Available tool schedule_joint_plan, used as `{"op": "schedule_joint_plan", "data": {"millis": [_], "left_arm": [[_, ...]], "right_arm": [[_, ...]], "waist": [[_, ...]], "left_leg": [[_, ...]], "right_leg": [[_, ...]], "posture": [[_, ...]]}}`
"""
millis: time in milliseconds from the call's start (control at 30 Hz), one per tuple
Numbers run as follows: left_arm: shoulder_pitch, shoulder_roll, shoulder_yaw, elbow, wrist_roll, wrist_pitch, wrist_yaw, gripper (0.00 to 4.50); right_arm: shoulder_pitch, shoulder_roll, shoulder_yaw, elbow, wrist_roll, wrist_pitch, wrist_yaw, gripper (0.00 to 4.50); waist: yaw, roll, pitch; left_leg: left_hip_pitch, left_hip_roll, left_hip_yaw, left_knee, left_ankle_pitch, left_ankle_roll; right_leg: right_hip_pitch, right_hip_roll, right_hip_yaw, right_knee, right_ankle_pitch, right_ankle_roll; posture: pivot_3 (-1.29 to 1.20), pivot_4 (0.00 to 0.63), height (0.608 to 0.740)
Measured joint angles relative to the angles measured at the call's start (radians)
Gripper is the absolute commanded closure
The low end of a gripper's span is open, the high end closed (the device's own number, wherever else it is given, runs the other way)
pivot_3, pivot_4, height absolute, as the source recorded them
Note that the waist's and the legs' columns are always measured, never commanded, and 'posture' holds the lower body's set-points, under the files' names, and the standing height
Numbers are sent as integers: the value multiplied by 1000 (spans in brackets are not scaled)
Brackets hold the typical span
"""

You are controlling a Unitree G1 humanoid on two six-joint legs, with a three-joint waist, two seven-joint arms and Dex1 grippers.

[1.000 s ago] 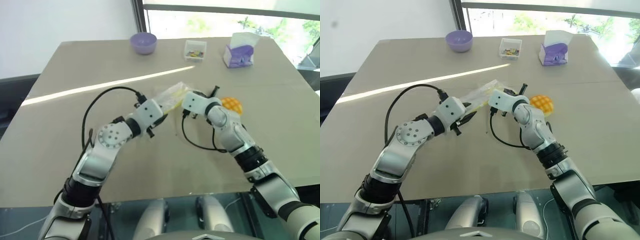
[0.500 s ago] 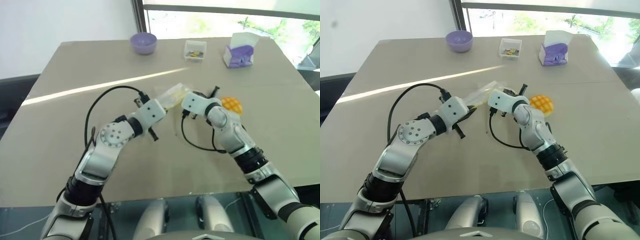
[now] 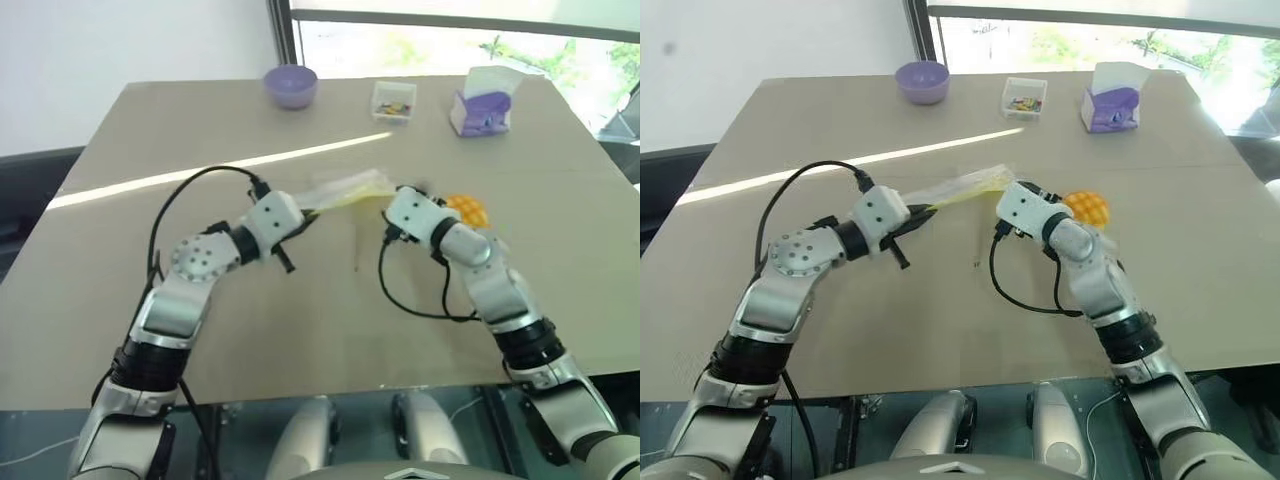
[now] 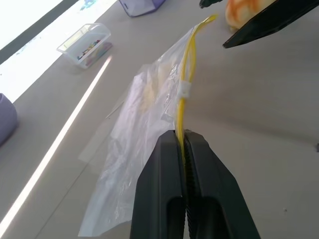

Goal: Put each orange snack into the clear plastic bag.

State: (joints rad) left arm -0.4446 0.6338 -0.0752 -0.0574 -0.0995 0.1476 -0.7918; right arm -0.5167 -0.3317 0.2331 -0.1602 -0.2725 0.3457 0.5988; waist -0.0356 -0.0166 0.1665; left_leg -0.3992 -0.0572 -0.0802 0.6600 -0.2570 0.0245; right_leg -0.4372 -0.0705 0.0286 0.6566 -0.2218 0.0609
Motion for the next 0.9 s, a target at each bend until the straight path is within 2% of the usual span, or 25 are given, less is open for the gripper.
{"op": "schedule_joint_plan", "data": {"millis": [33, 100, 167, 233, 333, 467, 900], "left_arm": [[-4, 4, 5, 3, -5, -7, -9, 4500], [-29, 4, 7, 30, -24, -39, -42, 4500], [-43, 4, 12, 54, -34, -70, -67, 4500], [-52, 4, 15, 76, -42, -92, -87, 4500], [-62, 4, 15, 91, -43, -116, -109, 4500], [-62, 4, 15, 95, -42, -136, -122, 4500], [-61, 4, 14, 83, -37, -146, -128, 4500]], "right_arm": [[4, -3, -9, -20, 17, 3, 14, 2482], [18, -4, -47, -82, 84, 52, 48, 3047], [20, 2, -70, -124, 134, 94, 58, 3935], [18, 34, -75, -143, 163, 124, 48, 4462], [-1, 107, -54, -146, 191, 170, 10, 4462], [-17, 150, -10, -147, 199, 187, -21, 4462], [-39, 142, 40, -141, 203, 197, -51, 4462]], "waist": [[0, 0, 0], [-1, 0, 0], [-4, 0, 0], [-6, 0, 0], [-6, 0, 0], [-3, 0, 0], [-3, 0, 0]], "left_leg": [[0, 0, 0, 0, 0, 0], [0, 0, 0, 1, 0, 0], [1, 0, 0, 2, 0, 0], [1, 1, 0, 2, 0, 0], [1, 1, 0, 4, 0, 0], [1, 0, 0, 5, 0, 0], [1, 0, -1, 7, 0, 0]], "right_leg": [[0, 0, 0, 0, 0, 0], [1, 0, 0, 1, 0, 0], [1, 0, 0, 2, 0, 0], [1, 0, 0, 3, 0, 0], [1, 1, 0, 4, 0, 0], [1, 0, 0, 4, 0, 0], [2, 0, -1, 4, 0, 0]], "posture": [[0, 150, 740], [0, 150, 740], [0, 150, 740], [0, 150, 740], [0, 150, 740], [0, 150, 740], [0, 150, 740]]}}
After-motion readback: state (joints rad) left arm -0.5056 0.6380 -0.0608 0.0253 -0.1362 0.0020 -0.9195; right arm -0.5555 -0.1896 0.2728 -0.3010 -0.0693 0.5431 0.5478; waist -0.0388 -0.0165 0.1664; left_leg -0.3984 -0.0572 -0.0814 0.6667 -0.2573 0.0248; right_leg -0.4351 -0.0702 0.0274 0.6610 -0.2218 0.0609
